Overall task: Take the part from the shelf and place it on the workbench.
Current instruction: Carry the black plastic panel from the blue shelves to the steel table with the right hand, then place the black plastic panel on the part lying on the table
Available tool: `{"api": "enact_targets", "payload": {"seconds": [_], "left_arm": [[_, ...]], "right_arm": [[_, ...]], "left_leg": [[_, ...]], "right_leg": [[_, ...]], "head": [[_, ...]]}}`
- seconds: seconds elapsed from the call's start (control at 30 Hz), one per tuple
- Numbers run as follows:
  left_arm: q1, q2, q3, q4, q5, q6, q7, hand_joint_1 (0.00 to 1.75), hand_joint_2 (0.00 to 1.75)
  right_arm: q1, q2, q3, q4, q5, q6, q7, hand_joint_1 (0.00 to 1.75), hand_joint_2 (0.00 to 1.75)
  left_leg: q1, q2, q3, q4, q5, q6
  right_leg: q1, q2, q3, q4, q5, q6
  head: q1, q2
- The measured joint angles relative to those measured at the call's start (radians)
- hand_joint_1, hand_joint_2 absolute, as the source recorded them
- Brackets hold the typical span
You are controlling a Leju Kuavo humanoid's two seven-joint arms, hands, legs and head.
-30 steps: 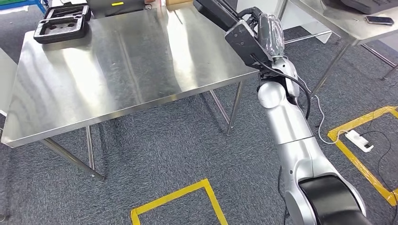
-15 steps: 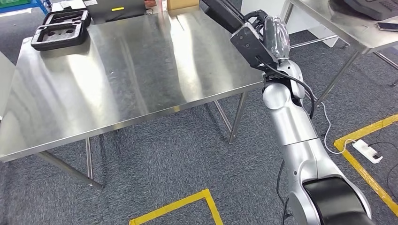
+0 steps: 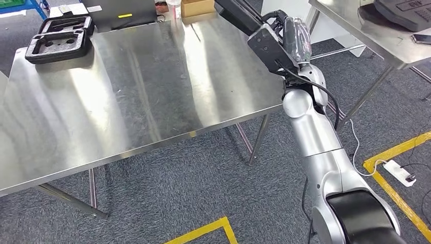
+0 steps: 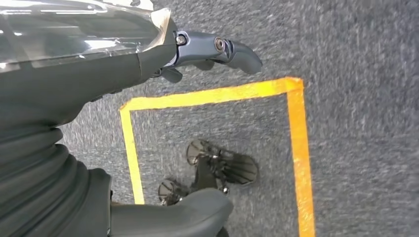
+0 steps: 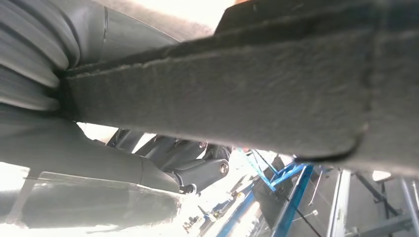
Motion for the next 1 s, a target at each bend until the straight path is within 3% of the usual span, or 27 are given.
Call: {"api": "enact_targets", "payload": {"seconds": [0.03, 0.13, 0.17, 0.2, 0.23, 0.3, 0.37, 0.4, 0.43, 0.53, 0.57, 0.8, 0.93, 1.0], "left_arm": [[-0.002, 0.0, 0.0, 0.0, 0.0, 0.0, 0.0, 0.0, 1.75], [-0.009, 0.002, 0.0, -0.001, 0.0, 0.0, 0.0, 0.0, 1.75], [-0.009, 0.002, 0.0, -0.001, 0.0, 0.0, 0.0, 0.0, 1.75], [-0.009, 0.001, 0.0, -0.001, 0.0, 0.0, 0.0, 0.0, 1.75], [-0.009, 0.001, 0.0, -0.001, 0.0, 0.0, 0.0, 0.0, 1.75], [-0.009, -0.001, 0.0, -0.001, 0.0, 0.0, 0.0, 0.0, 1.75], [-0.01, -0.001, 0.0, -0.001, 0.0, -0.001, 0.0, 0.0, 1.75], [-0.01, -0.001, 0.0, -0.001, 0.0, -0.001, 0.0, 0.0, 1.75], [-0.01, 0.0, 0.0, -0.001, 0.0, -0.001, 0.0, 0.0, 1.75], [-0.01, 0.001, 0.0, -0.001, 0.0, -0.001, 0.0, 0.0, 1.75], [-0.01, 0.001, 0.0, -0.001, 0.0, -0.001, 0.0, 0.0, 1.75], [-0.011, 0.003, 0.0, -0.001, -0.001, -0.002, -0.003, 0.0, 1.75], [-0.011, 0.003, 0.0, -0.001, -0.002, -0.002, -0.003, 0.0, 1.75], [-0.012, 0.002, 0.0, -0.002, -0.004, -0.002, -0.003, 0.0, 1.75]], "right_arm": [[-0.001, -0.002, 0.0, 0.0, 0.0, 0.0, 0.0, 1.75, 1.75], [0.002, -0.011, 0.0, 0.002, -0.001, -0.001, -0.001, 1.75, 1.75], [0.006, -0.014, 0.0, 0.003, -0.001, -0.001, -0.001, 1.75, 1.75], [0.008, -0.016, 0.0, 0.004, -0.001, -0.001, -0.001, 1.75, 1.75], [0.01, -0.018, 0.0, 0.004, -0.001, -0.002, -0.001, 1.75, 1.75], [0.01, -0.022, 0.0, 0.005, -0.001, -0.002, -0.001, 1.75, 1.75], [0.009, -0.024, 0.0, 0.006, -0.001, -0.002, -0.001, 1.75, 1.75], [0.01, -0.024, 0.0, 0.007, -0.001, -0.002, -0.001, 1.75, 1.75], [0.01, -0.024, 0.001, 0.008, -0.001, -0.003, 0.0, 1.75, 1.75], [0.01, -0.024, 0.001, 0.009, -0.001, -0.004, 0.0, 1.75, 1.75], [0.009, -0.024, 0.001, 0.009, 0.0, -0.005, 0.0, 1.75, 1.75], [0.009, -0.023, 0.001, 0.01, 0.018, -0.017, 0.005, 1.75, 1.75], [0.008, -0.021, 0.002, 0.009, 0.019, -0.017, 0.011, 1.75, 1.75], [0.004, -0.02, 0.002, 0.008, 0.022, -0.017, 0.013, 1.75, 1.75]], "left_leg": [[0.0, -0.001, 0.01, -0.002, -0.001, 0.006], [0.0, -0.006, 0.027, -0.003, -0.017, 0.017], [-0.001, -0.009, 0.034, -0.003, -0.024, 0.019], [-0.002, -0.013, 0.042, -0.003, -0.032, 0.019], [-0.003, -0.016, 0.051, -0.003, -0.039, 0.018], [-0.006, -0.02, 0.068, -0.002, -0.054, 0.012], [-0.009, -0.022, 0.077, -0.001, -0.068, 0.003], [-0.011, -0.022, 0.078, 0.003, -0.073, -0.001], [-0.012, -0.022, 0.078, 0.005, -0.078, 0.001], [-0.013, -0.019, 0.084, 0.003, -0.084, 0.023], [-0.014, -0.018, 0.086, 0.0, -0.084, 0.025], [-0.015, -0.014, 0.087, -0.003, -0.089, 0.021], [-0.015, -0.014, 0.091, -0.01, -0.083, 0.021], [-0.009, -0.015, 0.1, -0.024, -0.071, 0.023]], "right_leg": [[-0.001, 0.0, -0.022, 0.041, -0.008, 0.0], [-0.002, 0.0, -0.148, 0.229, -0.066, -0.009], [-0.002, 0.0, -0.182, 0.26, -0.082, -0.008], [-0.002, 0.0, -0.198, 0.256, -0.08, -0.004], [-0.002, 0.0, -0.195, 0.214, -0.056, 0.005], [-0.001, -0.002, -0.159, 0.067, 0.039, 0.023], [0.003, -0.005, -0.13, -0.029, 0.101, 0.012], [0.002, -0.005, -0.123, -0.042, 0.112, 0.001], [0.0, -0.005, -0.118, -0.043, 0.114, -0.005], [-0.003, 0.0, -0.112, -0.044, 0.121, -0.001], [-0.001, 0.002, -0.112, -0.043, 0.12, -0.003], [-0.002, 0.005, -0.111, -0.044, 0.117, -0.007], [-0.003, 0.002, -0.11, -0.045, 0.12, -0.001], [-0.001, 0.001, -0.128, -0.007, 0.1, 0.0]], "head": [[0.001, 0.0], [0.003, 0.0], [0.003, 0.0], [0.004, 0.0], [0.004, 0.0], [0.005, 0.0], [0.006, 0.0], [0.006, 0.0], [0.005, 0.0], [0.002, 0.0], [0.002, 0.0], [0.001, 0.0], [0.002, 0.0], [0.004, 0.0]]}}
